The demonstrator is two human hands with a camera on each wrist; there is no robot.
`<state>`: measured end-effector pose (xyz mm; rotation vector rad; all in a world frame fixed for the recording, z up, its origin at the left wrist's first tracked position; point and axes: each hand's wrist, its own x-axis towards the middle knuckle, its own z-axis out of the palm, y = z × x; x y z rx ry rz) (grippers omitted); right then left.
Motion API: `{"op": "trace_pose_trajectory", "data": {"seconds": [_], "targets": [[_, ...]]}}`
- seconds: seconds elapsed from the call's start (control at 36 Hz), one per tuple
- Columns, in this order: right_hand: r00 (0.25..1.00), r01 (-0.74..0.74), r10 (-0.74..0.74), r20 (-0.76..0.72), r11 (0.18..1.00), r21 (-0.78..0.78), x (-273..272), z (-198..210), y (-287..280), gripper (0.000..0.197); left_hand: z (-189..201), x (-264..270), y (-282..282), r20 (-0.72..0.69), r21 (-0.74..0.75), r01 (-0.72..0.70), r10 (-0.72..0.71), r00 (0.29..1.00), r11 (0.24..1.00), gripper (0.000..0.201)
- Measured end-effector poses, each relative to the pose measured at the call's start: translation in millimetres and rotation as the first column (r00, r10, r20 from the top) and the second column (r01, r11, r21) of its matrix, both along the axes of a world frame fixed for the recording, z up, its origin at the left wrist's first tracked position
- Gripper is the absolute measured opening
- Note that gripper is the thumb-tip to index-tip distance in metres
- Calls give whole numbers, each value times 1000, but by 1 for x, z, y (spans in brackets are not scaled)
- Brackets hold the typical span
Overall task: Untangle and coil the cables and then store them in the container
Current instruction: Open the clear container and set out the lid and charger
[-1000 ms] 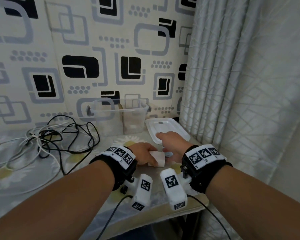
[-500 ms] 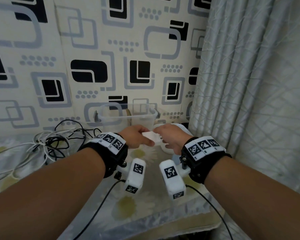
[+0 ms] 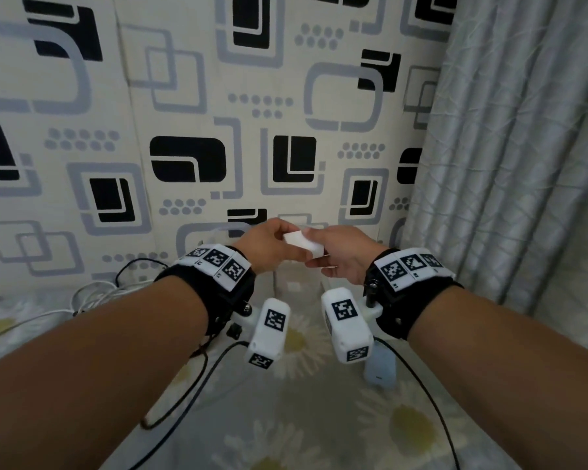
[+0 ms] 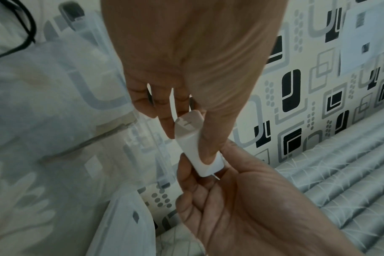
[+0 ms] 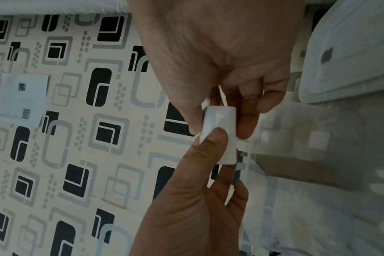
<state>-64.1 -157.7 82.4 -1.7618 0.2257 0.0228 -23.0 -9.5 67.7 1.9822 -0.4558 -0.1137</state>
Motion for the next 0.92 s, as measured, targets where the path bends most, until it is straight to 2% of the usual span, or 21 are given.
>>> {"op": "trace_pose_trajectory", "data": {"seconds": [0.28, 0.36, 0.47, 0.53, 0.58, 0.69, 0.78, 0.86, 0.92], "targets": [[999, -32, 34, 18, 990, -138, 48, 11, -1, 26, 6, 42, 5, -43, 20, 19, -18, 999, 1000, 53], [997, -39, 52, 54, 976, -213, 63, 14, -3, 20, 8, 57, 11, -29, 66, -11, 13, 1000, 998, 50], [997, -52, 71, 43, 935, -352, 82, 18, -4, 28, 19, 76, 22, 4, 154, -93, 93, 996, 984, 37], [996, -76, 88, 6, 894, -441, 93, 19, -4, 30, 26, 83, 25, 22, 232, -99, 96, 995, 968, 38], [990, -141, 131, -58, 811, -567, 102, 22, -4, 33, 31, 90, 26, 52, 336, -102, 90, 995, 936, 45], [955, -296, 198, -221, 606, -738, 117, 27, 0, 33, 28, 104, 25, 56, 439, -108, 93, 994, 892, 42], [930, -362, 206, -304, 375, -853, 127, 28, 5, 37, 14, 114, 24, 83, 514, -93, 59, 995, 853, 38], [904, -404, 218, -367, 161, -900, 132, 24, 11, 40, -2, 121, 23, 90, 548, -102, 62, 994, 830, 37], [878, -445, 232, -419, 73, -893, 132, 24, 15, 43, -10, 124, 24, 113, 561, -114, 61, 992, 820, 38]]}}
